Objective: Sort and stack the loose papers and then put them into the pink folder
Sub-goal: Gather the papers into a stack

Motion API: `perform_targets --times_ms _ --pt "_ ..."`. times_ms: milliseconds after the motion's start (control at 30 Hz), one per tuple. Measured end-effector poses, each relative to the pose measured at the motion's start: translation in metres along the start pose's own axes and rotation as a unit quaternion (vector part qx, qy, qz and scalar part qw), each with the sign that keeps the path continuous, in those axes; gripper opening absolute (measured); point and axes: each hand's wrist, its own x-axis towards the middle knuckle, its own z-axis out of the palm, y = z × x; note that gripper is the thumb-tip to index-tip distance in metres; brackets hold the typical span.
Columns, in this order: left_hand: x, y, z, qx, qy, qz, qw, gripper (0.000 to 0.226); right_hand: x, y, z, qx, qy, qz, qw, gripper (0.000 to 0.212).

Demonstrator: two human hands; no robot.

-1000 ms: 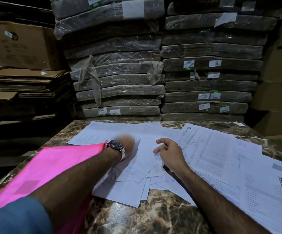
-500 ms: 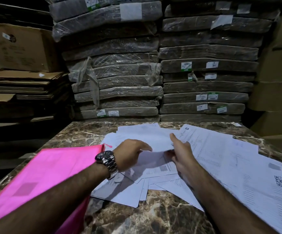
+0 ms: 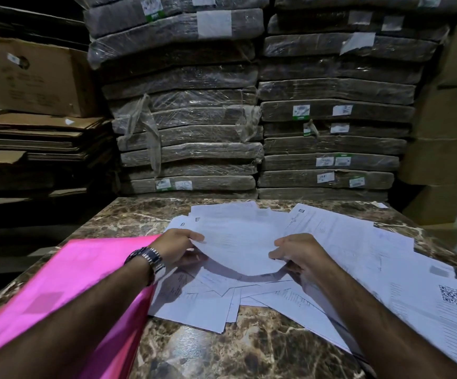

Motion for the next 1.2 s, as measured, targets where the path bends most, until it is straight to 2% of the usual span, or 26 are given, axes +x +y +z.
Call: perform_targets --times_ms 33,67,133,167,233,333,367,400,467,633,767,833,900,1000,1067,1200 --pt "-0.002 0.002 -0.001 -0.061 -0.008 -0.026 0.998 0.016 -0.003 0.003 0.001 0.004 -0.005 -0.008 1.0 0.023" --pt "-0.002 0.003 -0.002 -0.077 -0.012 -0.042 0.996 0.013 -0.004 0.007 0.002 0.01 -0.01 -0.014 1.0 0.026" --pt "0.002 0.002 -0.007 -0.055 -0.01 -0.055 0.997 0.019 -0.005 0.013 0.002 0.021 -0.031 -0.022 0.999 0.036" --pt "0.005 0.0 -0.009 0.013 0.008 -0.039 0.999 0.023 -0.003 0.016 0.002 0.025 -0.041 -0.022 0.999 0.04" --pt "0.005 -0.003 -0.006 0.185 0.039 0.021 0.982 0.027 0.003 0.018 -0.001 0.024 -0.029 -0.031 0.999 0.039" --pt "0.005 -0.007 0.002 0.273 0.018 0.03 0.961 0.068 0.014 0.015 -0.007 0.027 0.008 -0.049 0.998 0.03" --pt "0.006 -0.007 0.005 0.3 0.018 0.032 0.953 0.073 0.017 0.013 -0.008 0.026 0.011 -0.049 0.998 0.026" --pt "0.009 -0.006 0.006 0.325 0.027 0.034 0.945 0.066 0.019 0.01 -0.009 0.028 0.008 -0.049 0.998 0.025" --pt "0.013 -0.005 0.004 0.369 0.057 0.06 0.926 0.027 0.018 0.004 -0.01 0.015 -0.004 -0.06 0.998 0.027" --pt "0.016 -0.001 0.004 0.416 0.111 0.059 0.901 0.041 0.022 -0.009 -0.006 -0.075 -0.005 -0.099 0.992 0.04" --pt "0.014 0.003 0.009 0.49 0.137 0.061 0.859 0.025 0.03 -0.015 0.001 -0.192 0.013 -0.099 0.976 0.049" --pt "0.016 0.002 0.009 0.519 0.129 0.049 0.844 0.025 0.034 -0.014 0.004 -0.224 0.026 -0.101 0.969 0.052" --pt "0.018 0.001 0.01 0.535 0.117 0.034 0.836 0.03 0.033 -0.014 0.009 -0.268 0.056 -0.102 0.956 0.046" --pt "0.021 -0.001 0.013 0.537 0.115 0.032 0.835 0.037 0.03 -0.016 0.014 -0.364 0.098 -0.089 0.922 0.024" --pt "0.023 -0.003 0.013 0.532 0.117 0.037 0.838 0.038 0.029 -0.02 0.016 -0.38 0.096 -0.068 0.918 0.024" --pt "0.027 -0.004 0.009 0.54 0.1 0.039 0.835 0.04 0.034 -0.031 0.016 -0.334 0.042 -0.043 0.941 0.031"
